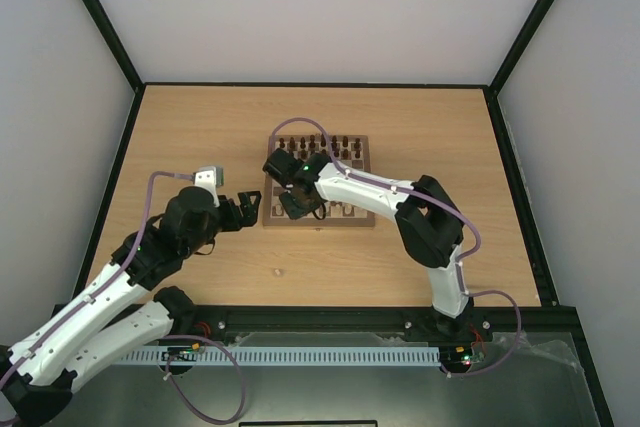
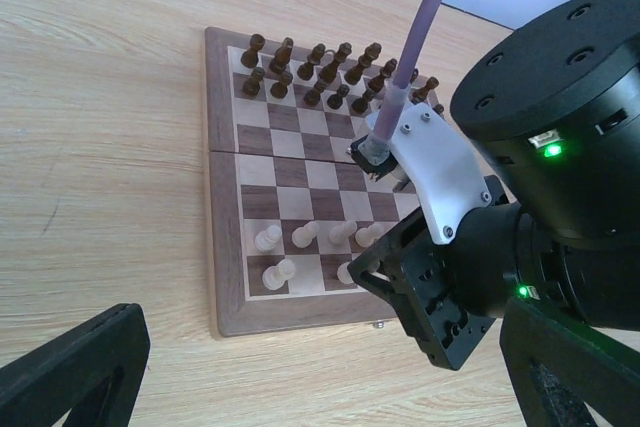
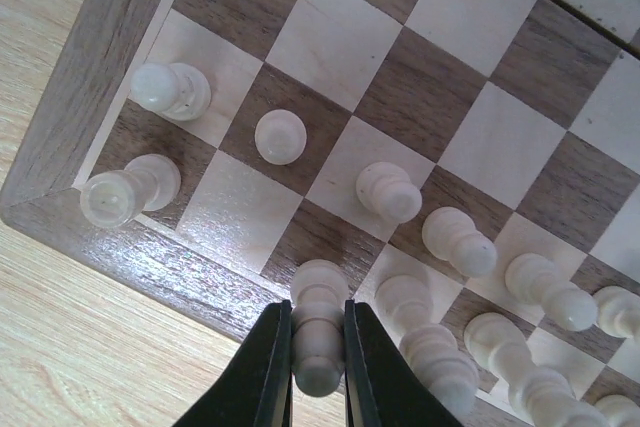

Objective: Set up the chess pieces on the board
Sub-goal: Place the chess piece on the chessboard.

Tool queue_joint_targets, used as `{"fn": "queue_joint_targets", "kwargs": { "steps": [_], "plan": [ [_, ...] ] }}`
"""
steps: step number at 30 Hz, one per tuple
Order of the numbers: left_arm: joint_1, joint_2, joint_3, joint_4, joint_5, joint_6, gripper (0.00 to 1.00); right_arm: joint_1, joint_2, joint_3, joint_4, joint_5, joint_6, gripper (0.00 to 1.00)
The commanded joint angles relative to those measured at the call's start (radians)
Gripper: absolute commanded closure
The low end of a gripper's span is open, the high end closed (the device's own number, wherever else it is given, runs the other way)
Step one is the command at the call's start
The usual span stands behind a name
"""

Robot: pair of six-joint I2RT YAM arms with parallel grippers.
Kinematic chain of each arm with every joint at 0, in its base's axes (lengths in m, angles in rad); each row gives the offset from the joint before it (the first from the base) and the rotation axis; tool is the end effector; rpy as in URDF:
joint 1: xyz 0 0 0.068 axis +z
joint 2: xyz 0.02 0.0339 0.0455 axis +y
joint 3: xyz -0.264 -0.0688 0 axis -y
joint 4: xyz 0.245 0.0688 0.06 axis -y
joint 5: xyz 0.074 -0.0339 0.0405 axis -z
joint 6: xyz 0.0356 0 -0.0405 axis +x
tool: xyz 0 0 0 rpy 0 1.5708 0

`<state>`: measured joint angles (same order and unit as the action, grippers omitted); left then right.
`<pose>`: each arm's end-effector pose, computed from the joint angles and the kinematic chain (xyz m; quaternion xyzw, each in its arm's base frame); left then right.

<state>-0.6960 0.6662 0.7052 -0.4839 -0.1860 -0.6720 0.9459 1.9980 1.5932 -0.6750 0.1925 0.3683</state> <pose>0.1219 -0.0932 0.2993 -0.0395 0.8426 -0.2749 0.4615 0.2568 0.3444 0.2164 -0.2526 0.9322 0.0740 0.2485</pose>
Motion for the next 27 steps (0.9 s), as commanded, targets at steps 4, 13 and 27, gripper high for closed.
{"fn": "queue_joint_targets", "kwargs": {
  "steps": [4,13,27],
  "plan": [
    [0.003,0.016,-0.003,0.011,-0.013,0.019,0.01,-0.009,0.036,0.033,-0.055,-0.005,-0.025,0.93],
    [0.004,0.016,-0.004,0.010,-0.020,0.020,0.01,-0.022,0.057,0.037,-0.048,-0.016,-0.032,0.90],
    [0.004,0.029,0.009,0.004,-0.020,0.022,0.01,-0.028,0.033,0.028,-0.044,-0.036,-0.034,0.71]
  ]
}}
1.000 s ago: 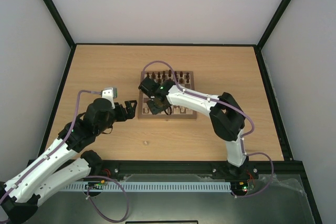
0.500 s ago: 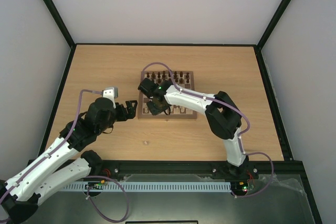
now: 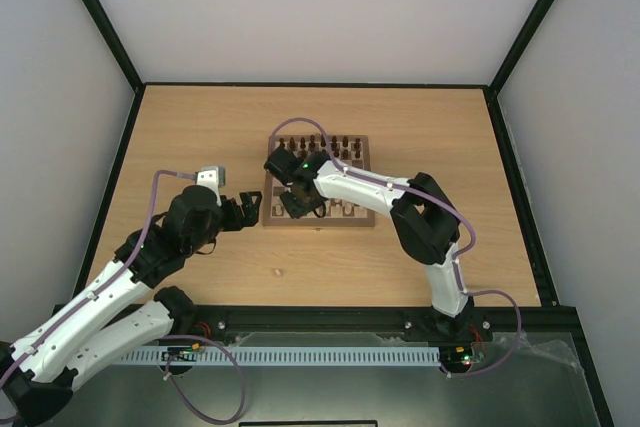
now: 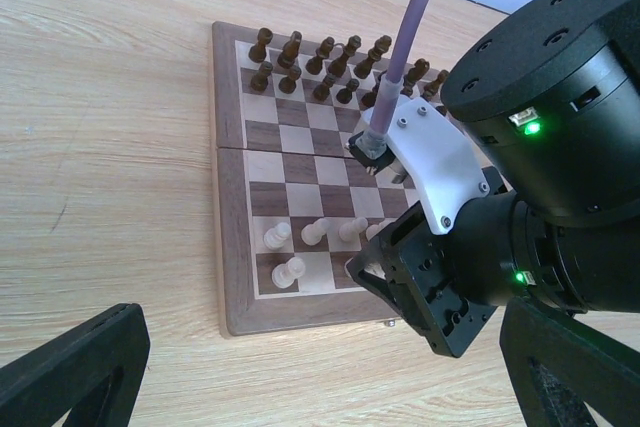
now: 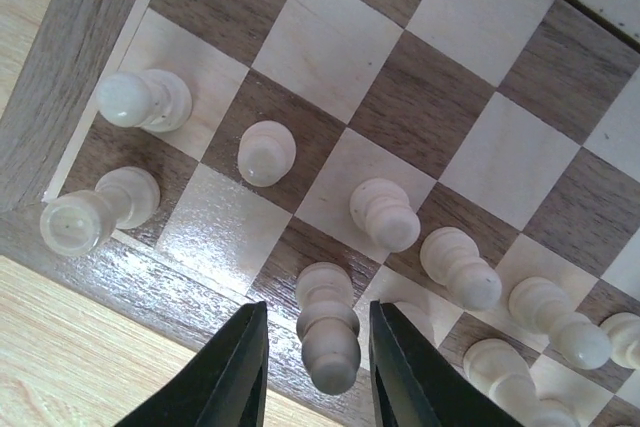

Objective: Set up the chess pieces on the board
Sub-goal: Place the chess piece on the chessboard, then pick up the chess piece at the center of the board.

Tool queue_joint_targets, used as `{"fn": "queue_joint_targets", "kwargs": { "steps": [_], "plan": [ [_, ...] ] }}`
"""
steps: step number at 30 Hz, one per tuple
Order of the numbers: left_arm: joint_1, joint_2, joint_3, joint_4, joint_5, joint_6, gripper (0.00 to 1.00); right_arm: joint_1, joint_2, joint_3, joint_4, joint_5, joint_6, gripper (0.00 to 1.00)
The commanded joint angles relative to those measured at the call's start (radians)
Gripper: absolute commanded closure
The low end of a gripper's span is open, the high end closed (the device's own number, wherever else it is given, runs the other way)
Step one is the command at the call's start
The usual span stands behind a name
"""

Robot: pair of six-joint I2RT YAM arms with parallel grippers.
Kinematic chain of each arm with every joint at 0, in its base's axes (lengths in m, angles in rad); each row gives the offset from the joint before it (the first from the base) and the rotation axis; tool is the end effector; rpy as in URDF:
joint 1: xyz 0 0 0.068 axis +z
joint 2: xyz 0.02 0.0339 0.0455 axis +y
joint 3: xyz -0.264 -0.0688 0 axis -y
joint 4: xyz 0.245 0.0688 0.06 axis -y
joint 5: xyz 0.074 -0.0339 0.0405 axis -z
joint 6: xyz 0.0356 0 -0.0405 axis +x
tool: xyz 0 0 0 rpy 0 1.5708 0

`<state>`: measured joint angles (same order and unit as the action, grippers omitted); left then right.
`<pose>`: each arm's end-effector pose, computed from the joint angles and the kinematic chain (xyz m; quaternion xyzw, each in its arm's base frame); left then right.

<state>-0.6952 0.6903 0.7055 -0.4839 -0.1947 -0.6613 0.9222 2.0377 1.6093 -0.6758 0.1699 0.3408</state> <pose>0.1255 -0.0957 0.2961 -0.0365 0.8487 -0.2625 0.4577 0.2680 0.3436 0.2046 -0.2591 0.9344 0.0694 0.2347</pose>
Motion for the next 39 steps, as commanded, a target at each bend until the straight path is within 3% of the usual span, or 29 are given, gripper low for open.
{"fn": "queue_joint_targets", "kwargs": {
  "steps": [1,5,11,14,18,19,21,22,29,35,39],
  "plan": [
    [0.003,0.005,0.008,0.005,-0.010,0.012,0.01,-0.005,-0.016,0.010,-0.043,-0.016,-0.007,0.70],
    [0.003,0.010,0.013,0.001,-0.012,0.009,0.01,-0.005,-0.070,0.005,-0.040,-0.038,-0.012,0.63],
    [0.003,0.024,0.027,-0.004,-0.015,0.002,0.01,-0.003,-0.179,-0.014,-0.034,-0.072,-0.017,0.61],
    [0.003,0.044,0.032,-0.004,-0.014,-0.003,0.01,-0.002,-0.260,-0.052,-0.016,-0.063,-0.016,0.53],
    [0.003,0.108,0.050,-0.013,-0.004,-0.007,0.01,-0.004,-0.413,-0.161,0.038,-0.029,0.004,0.37],
    [0.003,0.125,0.054,-0.019,0.002,-0.008,0.01,-0.004,-0.457,-0.204,0.067,-0.023,0.012,0.30],
    [0.003,0.163,0.061,-0.035,0.020,-0.010,0.01,-0.003,-0.573,-0.298,0.123,0.004,0.039,0.06],
    [0.002,0.185,0.066,-0.052,0.026,-0.013,0.01,-0.003,-0.621,-0.354,0.158,0.014,0.051,0.00],
    [-0.051,0.291,0.049,-0.153,0.109,-0.097,0.01,-0.004,-0.837,-0.659,0.310,0.064,0.140,0.01],
    [-0.295,0.338,0.001,-0.207,0.024,-0.390,0.01,-0.005,-0.917,-0.770,0.381,-0.007,0.152,0.01],
    [-0.467,0.400,-0.054,-0.130,-0.026,-0.610,0.01,-0.004,-0.963,-0.802,0.396,-0.027,0.149,0.01]
  ]
}}
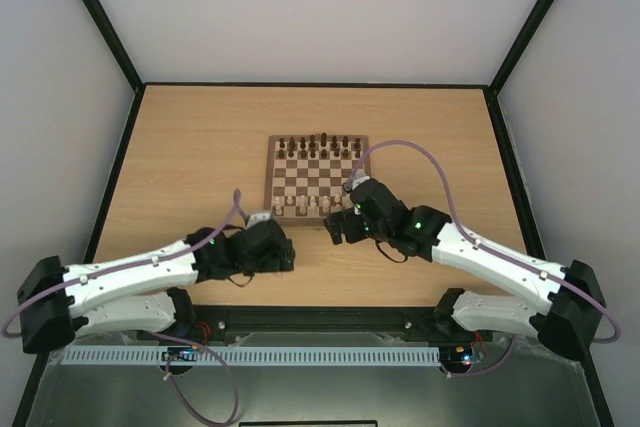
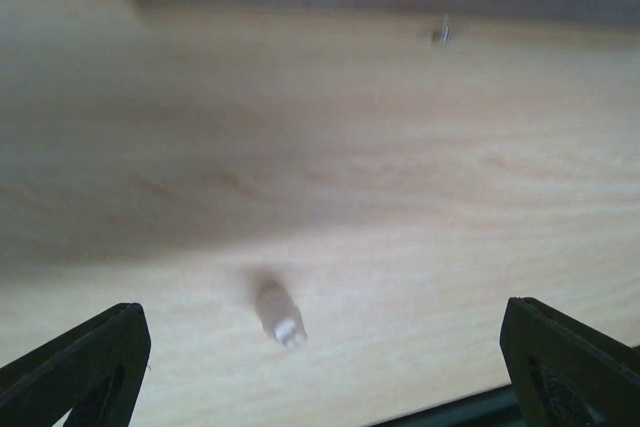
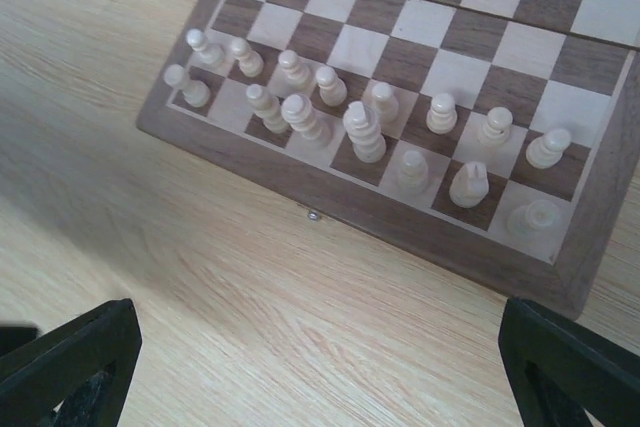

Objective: Set up the chess pieces on the board
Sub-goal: Pick up the chess piece at the center of the board.

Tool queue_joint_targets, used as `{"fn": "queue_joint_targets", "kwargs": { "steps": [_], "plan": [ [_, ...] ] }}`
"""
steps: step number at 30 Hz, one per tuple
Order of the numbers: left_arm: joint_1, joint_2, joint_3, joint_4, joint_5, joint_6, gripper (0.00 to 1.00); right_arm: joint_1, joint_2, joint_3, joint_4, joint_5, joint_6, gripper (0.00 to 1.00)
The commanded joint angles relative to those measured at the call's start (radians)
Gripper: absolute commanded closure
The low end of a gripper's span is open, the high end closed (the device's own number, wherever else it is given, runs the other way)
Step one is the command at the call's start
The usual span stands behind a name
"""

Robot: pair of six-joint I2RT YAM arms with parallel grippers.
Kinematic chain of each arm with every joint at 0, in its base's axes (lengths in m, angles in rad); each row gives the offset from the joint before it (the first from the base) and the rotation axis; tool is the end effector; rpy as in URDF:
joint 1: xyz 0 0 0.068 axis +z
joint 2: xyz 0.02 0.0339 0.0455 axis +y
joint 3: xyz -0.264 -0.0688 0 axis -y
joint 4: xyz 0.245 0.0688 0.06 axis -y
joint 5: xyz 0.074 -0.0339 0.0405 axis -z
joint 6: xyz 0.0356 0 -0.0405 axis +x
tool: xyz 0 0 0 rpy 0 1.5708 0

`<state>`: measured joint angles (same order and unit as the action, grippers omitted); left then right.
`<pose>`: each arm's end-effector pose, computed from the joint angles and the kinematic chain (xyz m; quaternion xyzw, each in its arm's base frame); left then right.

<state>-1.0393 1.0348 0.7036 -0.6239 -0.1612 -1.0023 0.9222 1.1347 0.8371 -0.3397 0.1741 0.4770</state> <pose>0.1060 -0.1690 0.2284 -0.0068 0.9502 -0.2174 0.2233 0.1547 0.1939 0.2734 -0.1582 0.8763 0.2293 0.3930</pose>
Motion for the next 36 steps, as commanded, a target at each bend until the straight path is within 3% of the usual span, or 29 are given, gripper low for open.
{"fn": "queue_joint_targets", "kwargs": {
  "steps": [1,5,10,19,28,34,36],
  "plan": [
    [-0.161,0.090,-0.056,0.026,-0.078,-0.315,0.01,-0.004,-0.072,-0.040,0.068,-0.041,0.013,0.00],
    [-0.254,0.207,-0.016,0.020,-0.151,-0.425,0.01,-0.005,-0.108,-0.068,0.080,-0.068,0.015,0.02],
    [-0.272,0.304,0.003,0.061,-0.170,-0.458,0.03,-0.004,-0.136,-0.089,0.086,-0.099,0.018,0.04],
    [-0.263,0.369,0.011,0.102,-0.169,-0.475,0.40,-0.004,-0.151,-0.094,0.096,-0.148,0.015,0.08],
    [-0.263,0.373,-0.012,0.095,-0.156,-0.493,0.56,-0.004,-0.150,-0.100,0.102,-0.175,0.014,0.09],
    [-0.261,0.368,-0.021,0.081,-0.155,-0.495,0.78,-0.004,-0.144,-0.102,0.107,-0.184,0.013,0.10],
    [-0.261,0.368,-0.021,0.077,-0.153,-0.496,0.80,-0.004,-0.141,-0.102,0.108,-0.189,0.011,0.10]
  ]
}}
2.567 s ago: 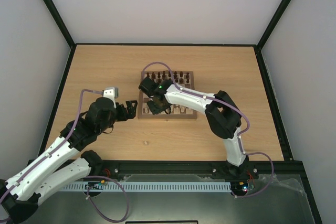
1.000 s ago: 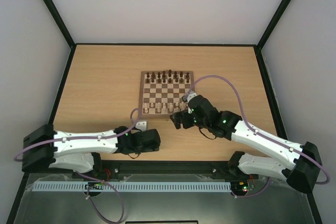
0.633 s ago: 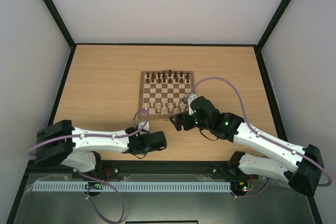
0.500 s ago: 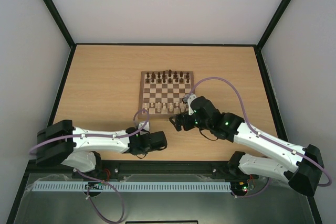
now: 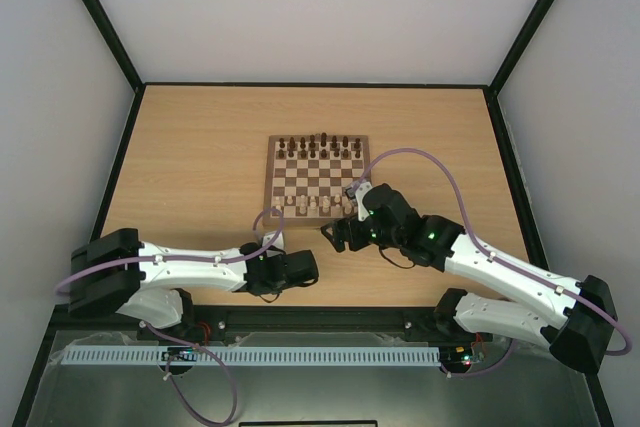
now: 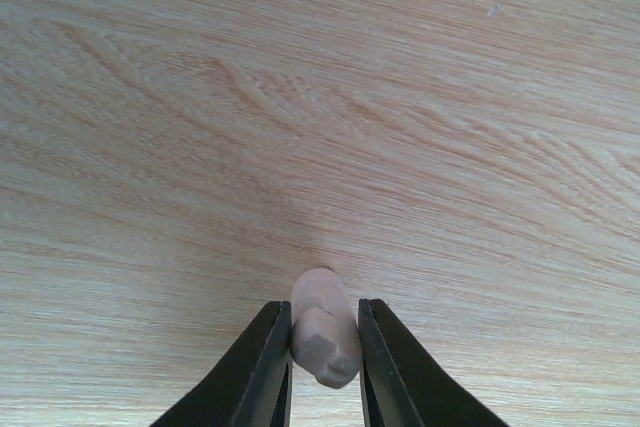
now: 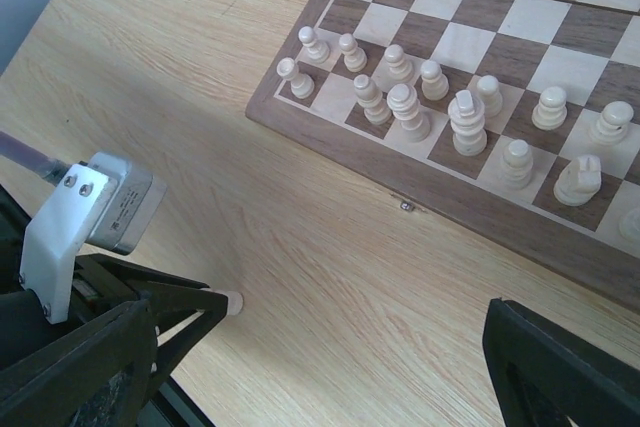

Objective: Set up the chess pieces on the board
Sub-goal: Pick up the chess piece at the center of the board.

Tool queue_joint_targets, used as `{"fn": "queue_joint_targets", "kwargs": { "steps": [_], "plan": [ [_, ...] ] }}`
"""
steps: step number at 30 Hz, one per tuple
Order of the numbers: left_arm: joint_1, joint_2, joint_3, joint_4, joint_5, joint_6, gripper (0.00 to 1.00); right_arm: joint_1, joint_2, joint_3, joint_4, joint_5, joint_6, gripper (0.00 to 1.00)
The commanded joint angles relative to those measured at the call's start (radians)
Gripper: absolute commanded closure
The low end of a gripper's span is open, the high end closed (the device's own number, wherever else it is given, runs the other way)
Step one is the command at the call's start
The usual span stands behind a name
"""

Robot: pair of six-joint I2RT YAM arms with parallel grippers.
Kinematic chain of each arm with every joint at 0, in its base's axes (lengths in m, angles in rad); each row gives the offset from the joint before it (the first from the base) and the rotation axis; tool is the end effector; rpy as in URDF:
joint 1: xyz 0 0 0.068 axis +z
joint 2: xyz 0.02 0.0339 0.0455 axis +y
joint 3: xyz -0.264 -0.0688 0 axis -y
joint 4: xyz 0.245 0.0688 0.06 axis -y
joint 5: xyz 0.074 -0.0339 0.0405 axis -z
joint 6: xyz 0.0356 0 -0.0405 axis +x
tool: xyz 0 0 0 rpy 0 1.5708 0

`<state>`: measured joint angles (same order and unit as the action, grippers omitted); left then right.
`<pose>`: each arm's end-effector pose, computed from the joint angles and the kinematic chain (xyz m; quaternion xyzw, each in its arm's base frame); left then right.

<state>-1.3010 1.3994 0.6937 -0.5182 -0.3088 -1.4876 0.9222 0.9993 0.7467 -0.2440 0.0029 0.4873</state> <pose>0.0736 -0.2256 0.1589 -0.1171 0.9666 -0.1413 0.1791 0.1365 0.1799 0.2802 -0.1846 0.8391 0.3305 0.3906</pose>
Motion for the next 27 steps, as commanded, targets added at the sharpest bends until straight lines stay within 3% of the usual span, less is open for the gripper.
{"fn": "queue_joint_targets", "kwargs": {
  "steps": [1,8,15,27],
  "plan": [
    [0.002,0.004,-0.012,-0.030,-0.005,-0.009,0.80,-0.004,-0.005,-0.011,0.014,-0.020,0.001,0.10],
    [0.012,0.018,0.000,-0.042,-0.011,0.013,0.91,-0.005,-0.002,-0.013,0.015,-0.021,-0.001,0.11],
    [0.037,0.059,0.099,-0.158,-0.054,0.090,0.89,-0.004,0.001,-0.012,0.014,-0.014,0.000,0.11],
    [0.231,0.087,0.265,-0.251,-0.056,0.376,0.88,-0.005,-0.017,-0.007,-0.003,0.056,0.004,0.10]
  ]
}}
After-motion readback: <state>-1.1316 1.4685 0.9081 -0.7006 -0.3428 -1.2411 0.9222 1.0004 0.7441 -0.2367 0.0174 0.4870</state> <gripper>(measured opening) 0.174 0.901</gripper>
